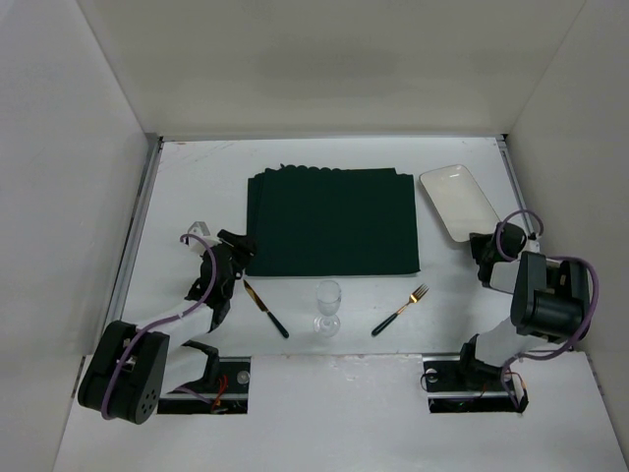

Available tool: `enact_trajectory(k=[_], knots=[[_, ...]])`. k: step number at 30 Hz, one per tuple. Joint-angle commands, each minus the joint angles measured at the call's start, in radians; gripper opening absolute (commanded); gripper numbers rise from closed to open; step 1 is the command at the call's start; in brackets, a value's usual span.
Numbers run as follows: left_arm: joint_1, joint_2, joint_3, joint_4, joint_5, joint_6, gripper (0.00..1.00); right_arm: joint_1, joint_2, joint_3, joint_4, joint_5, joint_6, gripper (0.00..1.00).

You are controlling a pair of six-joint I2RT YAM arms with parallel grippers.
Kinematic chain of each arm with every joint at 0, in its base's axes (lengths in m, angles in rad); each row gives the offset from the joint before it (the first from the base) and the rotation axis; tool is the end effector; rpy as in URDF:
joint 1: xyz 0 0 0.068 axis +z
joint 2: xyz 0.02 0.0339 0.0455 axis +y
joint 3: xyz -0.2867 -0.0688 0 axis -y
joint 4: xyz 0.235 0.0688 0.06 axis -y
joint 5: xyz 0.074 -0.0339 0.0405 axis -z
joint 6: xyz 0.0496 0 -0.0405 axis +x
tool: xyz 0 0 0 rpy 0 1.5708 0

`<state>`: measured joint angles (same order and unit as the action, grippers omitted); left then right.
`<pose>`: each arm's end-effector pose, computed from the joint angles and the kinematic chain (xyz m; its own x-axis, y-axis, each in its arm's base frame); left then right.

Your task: Set the dinner table for one person

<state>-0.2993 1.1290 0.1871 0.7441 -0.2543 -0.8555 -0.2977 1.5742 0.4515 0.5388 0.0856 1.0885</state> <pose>0.1984 -0.0482 0.1940 -0.1607 -0.7150 -0.6804 -0.1092 0.6980 -0.7078 0.2663 -0.0861 0.1464 0.0749 0.9003 -0.4287 0.6341 0.2888 0.7173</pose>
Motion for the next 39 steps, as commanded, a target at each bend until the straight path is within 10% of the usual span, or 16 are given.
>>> enact_trajectory(k=[1,17,39], knots=[[0.009,-0.021,-0.011,0.055,-0.002,-0.004,0.44,0.010,-0.068,-0.043,0.074,-0.006,-0.007,0.08],[0.015,-0.037,-0.015,0.055,-0.005,-0.002,0.44,0.088,-0.459,0.061,0.123,-0.228,-0.028,0.09],[0.048,-0.092,-0.043,0.034,-0.019,-0.022,0.42,0.598,0.065,0.507,-0.008,-0.540,-0.159,0.08]])
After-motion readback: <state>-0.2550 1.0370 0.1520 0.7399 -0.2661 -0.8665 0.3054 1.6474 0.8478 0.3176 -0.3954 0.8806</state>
